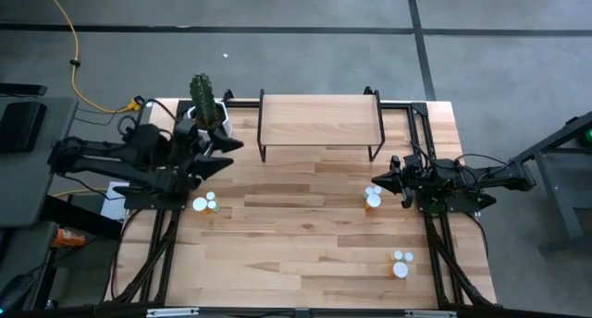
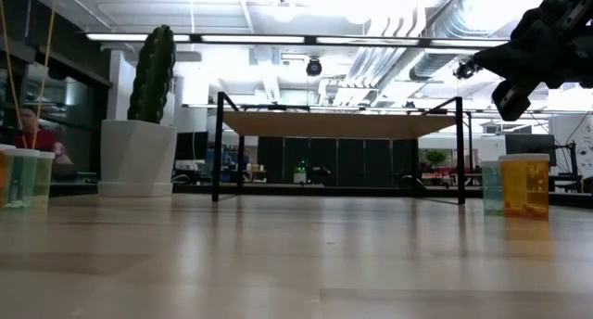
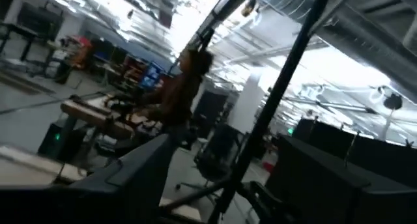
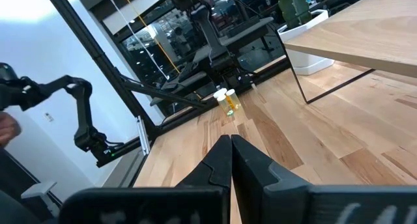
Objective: Pick and place medicine bottles onto shelf by color
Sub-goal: Put the top left yellow pill bottle on the shelf
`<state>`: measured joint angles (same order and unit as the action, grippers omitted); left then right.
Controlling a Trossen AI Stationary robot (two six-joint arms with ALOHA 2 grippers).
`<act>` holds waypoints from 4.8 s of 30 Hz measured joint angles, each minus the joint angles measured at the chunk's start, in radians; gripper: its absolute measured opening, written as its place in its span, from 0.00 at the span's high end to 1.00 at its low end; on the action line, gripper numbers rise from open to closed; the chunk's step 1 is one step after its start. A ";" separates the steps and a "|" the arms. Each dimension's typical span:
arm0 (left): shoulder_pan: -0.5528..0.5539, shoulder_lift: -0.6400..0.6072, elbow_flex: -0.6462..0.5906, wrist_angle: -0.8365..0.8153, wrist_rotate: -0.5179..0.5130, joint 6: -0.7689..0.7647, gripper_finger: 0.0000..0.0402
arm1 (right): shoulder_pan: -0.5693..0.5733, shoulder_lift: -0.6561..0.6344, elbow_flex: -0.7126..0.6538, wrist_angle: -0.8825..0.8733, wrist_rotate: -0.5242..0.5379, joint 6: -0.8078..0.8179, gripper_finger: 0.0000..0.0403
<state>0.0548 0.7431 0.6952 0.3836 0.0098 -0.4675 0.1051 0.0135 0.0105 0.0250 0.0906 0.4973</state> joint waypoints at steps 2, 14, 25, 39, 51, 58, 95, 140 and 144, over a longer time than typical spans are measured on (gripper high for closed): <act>0.000 0.038 0.024 0.029 -0.052 -0.045 0.31 | 0.000 0.000 0.000 0.000 0.000 0.000 1.00; -0.073 0.340 0.482 -1.319 -0.122 -0.587 0.32 | 0.000 0.000 0.000 0.000 0.000 0.000 1.00; -0.249 0.440 0.341 -1.685 -0.169 -0.964 0.32 | 0.000 0.000 0.000 0.000 0.000 0.000 1.00; -0.130 0.392 0.054 -1.495 -0.117 -0.909 0.32 | 0.000 0.000 0.000 0.000 0.000 0.000 1.00; -0.080 0.422 0.025 -1.520 -0.112 -0.897 0.32 | 0.000 0.000 0.000 0.000 0.002 0.000 1.00; -0.081 0.420 -0.041 -1.480 -0.055 -0.952 0.32 | 0.000 0.000 0.000 0.000 0.002 0.000 1.00; -0.081 0.420 -0.048 -1.469 -0.051 -0.952 0.71 | 0.000 0.000 0.000 0.000 -0.002 0.000 1.00; 0.332 0.791 1.168 -1.743 -0.060 0.011 0.71 | 0.000 0.000 0.000 0.000 0.001 0.000 1.00; 0.375 0.926 1.328 -1.743 -0.099 0.150 0.71 | 0.000 0.000 0.000 0.000 -0.004 0.000 1.00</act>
<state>0.4301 1.6692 2.0228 -1.3598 -0.0895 -0.3175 0.1053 0.0139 0.0107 0.0252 0.0868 0.4973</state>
